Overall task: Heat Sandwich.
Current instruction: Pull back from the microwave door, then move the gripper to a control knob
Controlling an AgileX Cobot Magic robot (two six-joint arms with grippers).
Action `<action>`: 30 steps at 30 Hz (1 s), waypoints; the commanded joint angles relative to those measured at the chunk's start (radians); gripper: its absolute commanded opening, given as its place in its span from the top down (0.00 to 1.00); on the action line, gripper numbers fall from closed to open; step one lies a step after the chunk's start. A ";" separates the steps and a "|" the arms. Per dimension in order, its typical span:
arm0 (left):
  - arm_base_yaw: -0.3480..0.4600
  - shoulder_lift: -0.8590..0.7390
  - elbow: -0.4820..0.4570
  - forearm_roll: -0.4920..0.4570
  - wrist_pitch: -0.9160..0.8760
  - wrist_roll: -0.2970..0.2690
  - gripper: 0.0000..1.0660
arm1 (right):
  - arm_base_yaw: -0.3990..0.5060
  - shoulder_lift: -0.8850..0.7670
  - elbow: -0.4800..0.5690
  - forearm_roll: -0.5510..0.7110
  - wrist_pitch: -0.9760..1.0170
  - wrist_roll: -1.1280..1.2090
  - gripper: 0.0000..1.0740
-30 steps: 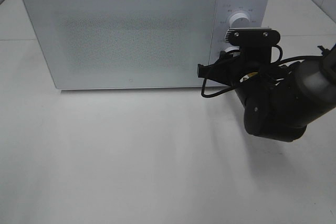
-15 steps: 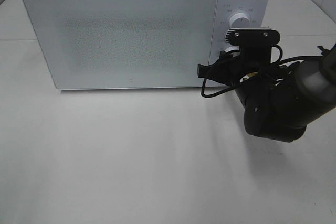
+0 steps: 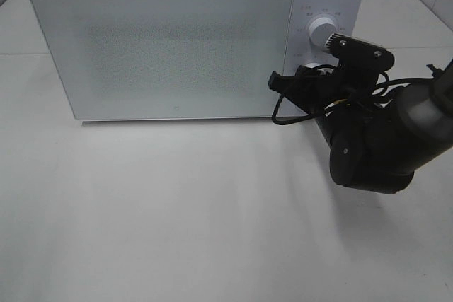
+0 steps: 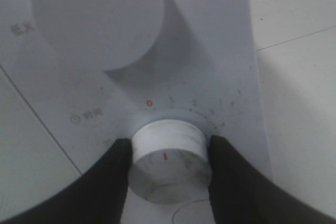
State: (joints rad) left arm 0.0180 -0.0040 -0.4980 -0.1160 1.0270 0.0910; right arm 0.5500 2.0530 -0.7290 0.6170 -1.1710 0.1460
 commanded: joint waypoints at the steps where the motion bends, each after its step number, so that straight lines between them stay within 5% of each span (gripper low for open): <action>1: 0.003 -0.028 0.004 -0.003 0.000 -0.004 0.03 | -0.001 -0.010 -0.014 -0.041 -0.102 0.179 0.90; 30: 0.003 -0.028 0.004 -0.003 0.000 -0.004 0.03 | -0.002 -0.010 -0.014 -0.002 -0.186 1.134 0.89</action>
State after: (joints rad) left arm 0.0180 -0.0040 -0.4980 -0.1160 1.0270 0.0910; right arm 0.5510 2.0530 -0.7240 0.6240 -1.1840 1.2010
